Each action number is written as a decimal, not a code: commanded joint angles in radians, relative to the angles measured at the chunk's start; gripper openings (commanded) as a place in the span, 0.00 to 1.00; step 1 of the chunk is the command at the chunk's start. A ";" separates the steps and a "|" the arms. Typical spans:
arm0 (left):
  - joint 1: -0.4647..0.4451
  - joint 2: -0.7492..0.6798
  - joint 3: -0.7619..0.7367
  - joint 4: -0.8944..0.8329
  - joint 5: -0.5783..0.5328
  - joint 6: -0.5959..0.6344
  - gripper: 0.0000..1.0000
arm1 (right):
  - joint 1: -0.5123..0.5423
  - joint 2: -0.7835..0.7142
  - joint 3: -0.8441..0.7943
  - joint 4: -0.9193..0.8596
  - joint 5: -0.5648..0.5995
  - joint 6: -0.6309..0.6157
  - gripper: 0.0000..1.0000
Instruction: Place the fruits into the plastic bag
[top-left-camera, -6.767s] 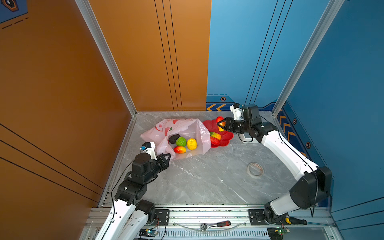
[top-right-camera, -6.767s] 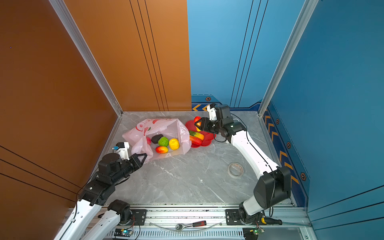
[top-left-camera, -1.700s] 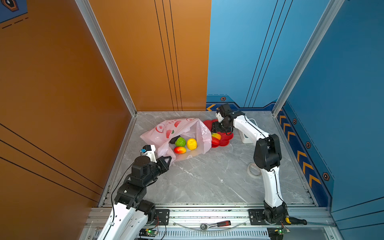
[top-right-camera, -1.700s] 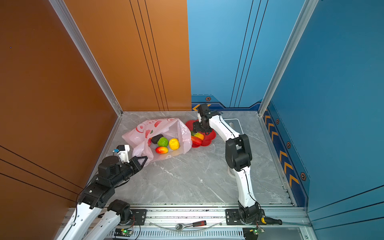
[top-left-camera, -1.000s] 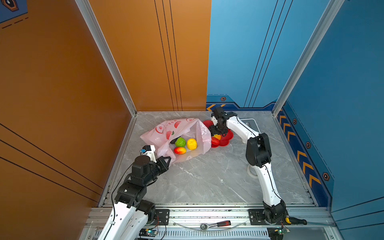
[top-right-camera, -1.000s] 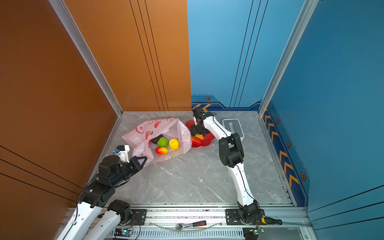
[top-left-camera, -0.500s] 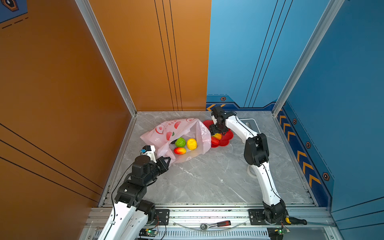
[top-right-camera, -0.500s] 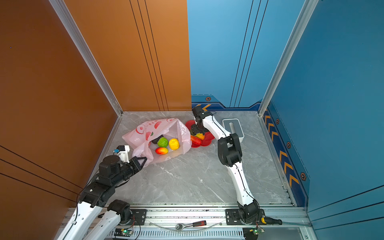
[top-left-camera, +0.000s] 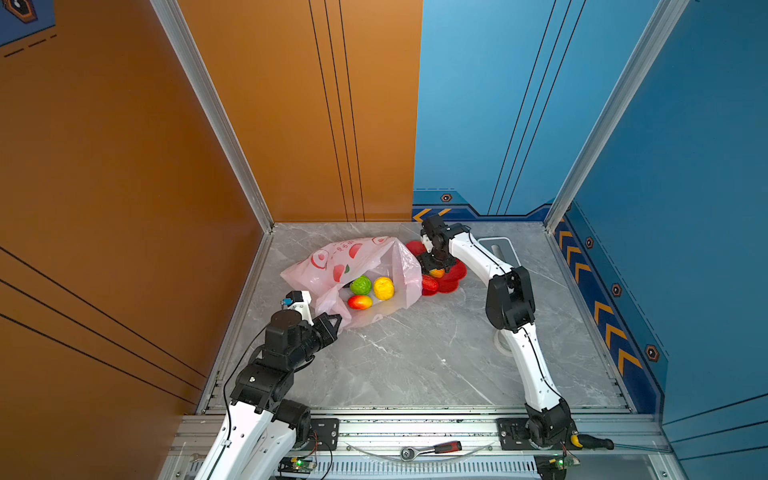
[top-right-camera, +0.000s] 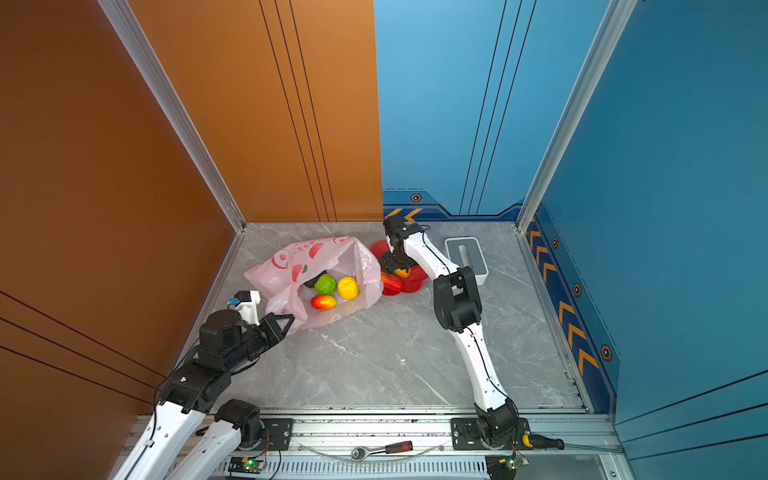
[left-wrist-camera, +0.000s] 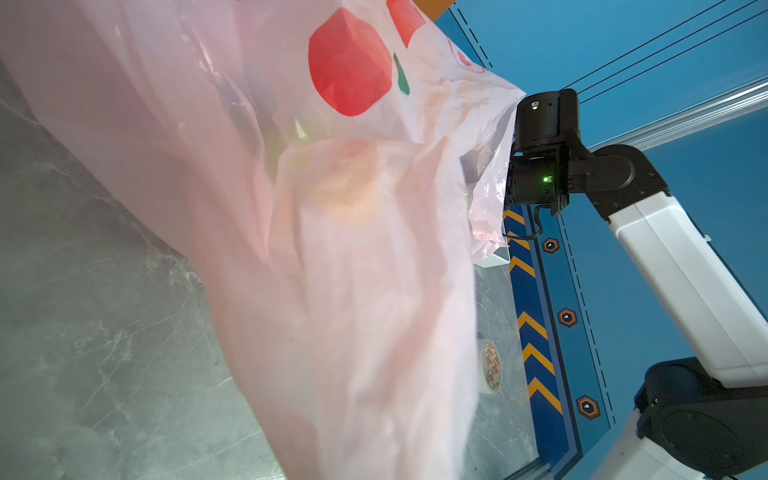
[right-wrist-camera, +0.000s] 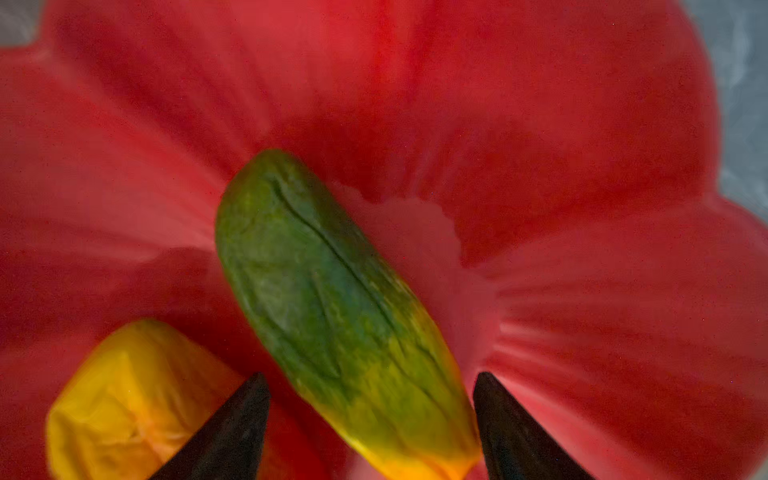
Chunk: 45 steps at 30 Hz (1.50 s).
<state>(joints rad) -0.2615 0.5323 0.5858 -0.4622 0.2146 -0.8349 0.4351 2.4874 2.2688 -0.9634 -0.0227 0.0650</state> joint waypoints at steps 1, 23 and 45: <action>0.009 -0.001 0.024 -0.010 0.012 0.013 0.00 | -0.009 0.017 -0.011 -0.055 -0.077 -0.017 0.77; 0.010 -0.017 0.017 -0.016 0.004 0.010 0.00 | -0.009 0.005 -0.017 -0.027 -0.071 0.042 0.59; 0.011 -0.045 0.017 -0.016 0.000 0.000 0.00 | -0.039 -0.262 -0.304 0.172 -0.178 0.138 0.48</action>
<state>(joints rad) -0.2604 0.4976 0.5858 -0.4686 0.2142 -0.8352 0.4110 2.2864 2.0056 -0.8307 -0.1490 0.1658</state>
